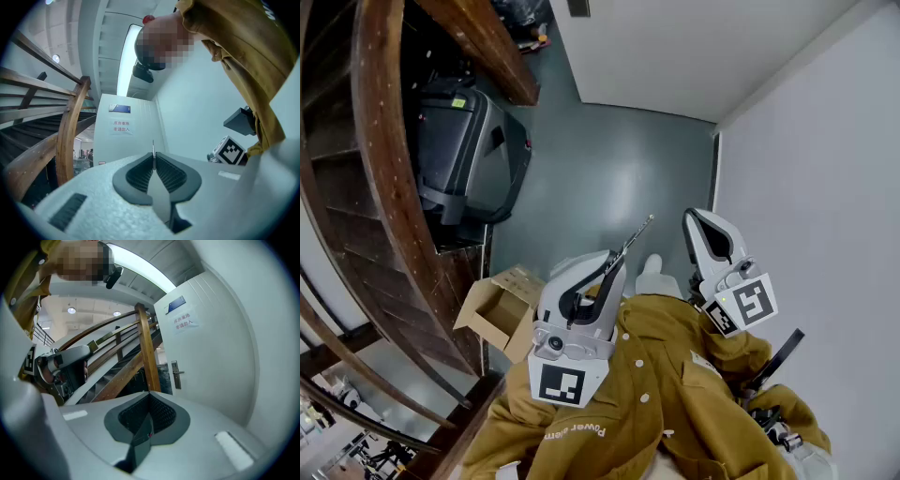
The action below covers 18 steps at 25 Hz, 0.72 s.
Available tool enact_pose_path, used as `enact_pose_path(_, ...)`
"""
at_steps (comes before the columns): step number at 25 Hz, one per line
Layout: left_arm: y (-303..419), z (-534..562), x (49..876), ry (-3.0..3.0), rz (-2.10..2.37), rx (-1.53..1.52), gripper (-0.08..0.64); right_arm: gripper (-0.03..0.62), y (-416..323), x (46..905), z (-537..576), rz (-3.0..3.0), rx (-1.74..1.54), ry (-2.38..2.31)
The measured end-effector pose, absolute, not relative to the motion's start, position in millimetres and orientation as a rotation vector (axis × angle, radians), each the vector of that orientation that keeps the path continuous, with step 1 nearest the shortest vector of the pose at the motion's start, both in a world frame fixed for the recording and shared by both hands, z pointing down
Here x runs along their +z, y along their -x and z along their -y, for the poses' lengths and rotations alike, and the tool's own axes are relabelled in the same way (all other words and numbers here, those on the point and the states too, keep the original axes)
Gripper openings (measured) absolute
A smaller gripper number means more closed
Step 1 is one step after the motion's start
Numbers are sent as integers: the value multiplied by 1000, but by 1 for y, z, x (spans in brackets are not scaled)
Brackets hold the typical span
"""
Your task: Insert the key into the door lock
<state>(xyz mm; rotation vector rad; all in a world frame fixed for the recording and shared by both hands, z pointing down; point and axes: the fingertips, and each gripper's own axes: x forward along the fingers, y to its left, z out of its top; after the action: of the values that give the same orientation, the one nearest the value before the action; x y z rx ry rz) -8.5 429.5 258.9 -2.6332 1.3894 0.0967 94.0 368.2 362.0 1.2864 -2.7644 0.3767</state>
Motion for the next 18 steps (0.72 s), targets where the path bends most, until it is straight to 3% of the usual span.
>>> enact_pose_path(15, -35, -429, 258, 2751, -1433, 164, 26, 6, -119, 340, -391, 2841, 357, -1221)
enact_pose_path(18, -35, -428, 259, 2789, -1439, 187, 28, 83, -119, 338, -393, 2833, 348, -1220)
